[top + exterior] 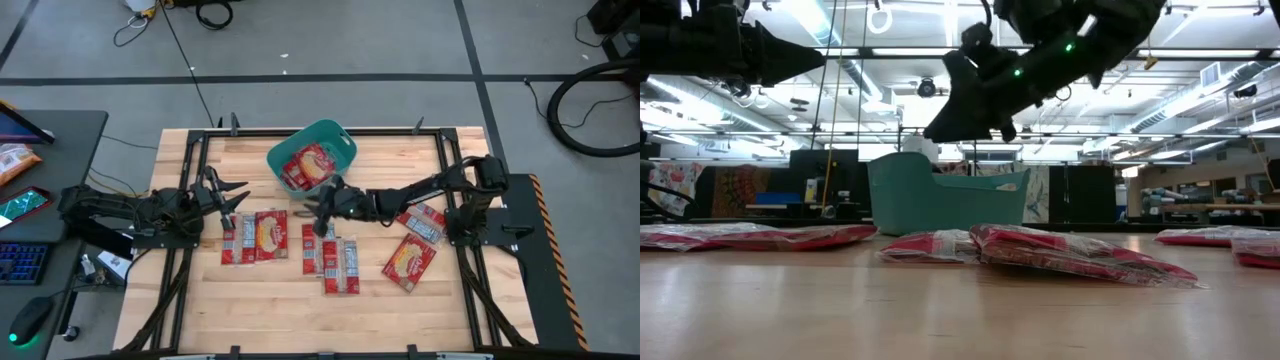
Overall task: Sort popcorn bags into baskets
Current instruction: Put the popcorn bag into the blue bin
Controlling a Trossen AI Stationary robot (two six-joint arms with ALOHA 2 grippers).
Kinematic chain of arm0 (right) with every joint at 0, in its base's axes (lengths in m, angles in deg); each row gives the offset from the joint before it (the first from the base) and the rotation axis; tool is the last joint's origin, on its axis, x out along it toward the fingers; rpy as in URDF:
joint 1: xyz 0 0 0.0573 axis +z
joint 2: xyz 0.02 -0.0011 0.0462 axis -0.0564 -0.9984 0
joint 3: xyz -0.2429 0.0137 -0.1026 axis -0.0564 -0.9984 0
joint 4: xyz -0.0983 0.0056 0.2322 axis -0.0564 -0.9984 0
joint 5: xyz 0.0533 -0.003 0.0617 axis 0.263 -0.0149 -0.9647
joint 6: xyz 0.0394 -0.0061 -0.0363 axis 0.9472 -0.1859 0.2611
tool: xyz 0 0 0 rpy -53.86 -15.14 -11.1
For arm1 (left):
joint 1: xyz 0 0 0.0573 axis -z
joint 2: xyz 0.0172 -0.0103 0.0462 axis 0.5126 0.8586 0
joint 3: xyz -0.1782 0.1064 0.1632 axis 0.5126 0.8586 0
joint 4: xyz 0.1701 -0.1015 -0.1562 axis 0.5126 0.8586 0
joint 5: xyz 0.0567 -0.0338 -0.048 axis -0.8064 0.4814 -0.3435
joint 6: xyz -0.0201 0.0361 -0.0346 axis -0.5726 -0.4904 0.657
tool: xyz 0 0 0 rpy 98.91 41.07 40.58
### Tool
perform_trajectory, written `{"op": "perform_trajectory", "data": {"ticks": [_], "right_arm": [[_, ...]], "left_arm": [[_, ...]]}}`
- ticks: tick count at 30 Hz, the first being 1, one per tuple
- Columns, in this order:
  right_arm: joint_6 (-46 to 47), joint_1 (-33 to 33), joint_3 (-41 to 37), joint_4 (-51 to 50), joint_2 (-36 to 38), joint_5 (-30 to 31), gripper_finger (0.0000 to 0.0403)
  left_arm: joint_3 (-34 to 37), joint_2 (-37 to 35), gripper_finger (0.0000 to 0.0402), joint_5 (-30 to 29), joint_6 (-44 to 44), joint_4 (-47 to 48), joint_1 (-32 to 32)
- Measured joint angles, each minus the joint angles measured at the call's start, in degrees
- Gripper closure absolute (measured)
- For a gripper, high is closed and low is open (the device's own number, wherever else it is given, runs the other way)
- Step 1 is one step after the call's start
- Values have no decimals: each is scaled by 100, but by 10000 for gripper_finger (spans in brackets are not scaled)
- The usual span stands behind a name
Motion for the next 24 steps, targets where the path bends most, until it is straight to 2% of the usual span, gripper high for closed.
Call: {"op": "perform_trajectory", "data": {"ticks": [4, 10, 16, 20, 24], "right_arm": [[239, 149, 156, -519, 44, -491, 296], [1353, 153, 193, -1378, 46, -2173, 295], [2333, 131, 193, -2911, 62, -3181, 295], [2765, 28, 191, -4114, 197, -3624, 295], [2879, -46, 191, -5242, 565, -3609, 295]], "left_arm": [[0, 0, 283, 0, 0, 0, 1], [0, 0, 283, 1, 15, 4, 2], [0, 0, 283, 1, 153, 2, 1], [0, 0, 283, 0, 149, 2, 2], [0, 0, 283, 0, 149, 1, 1]]}}
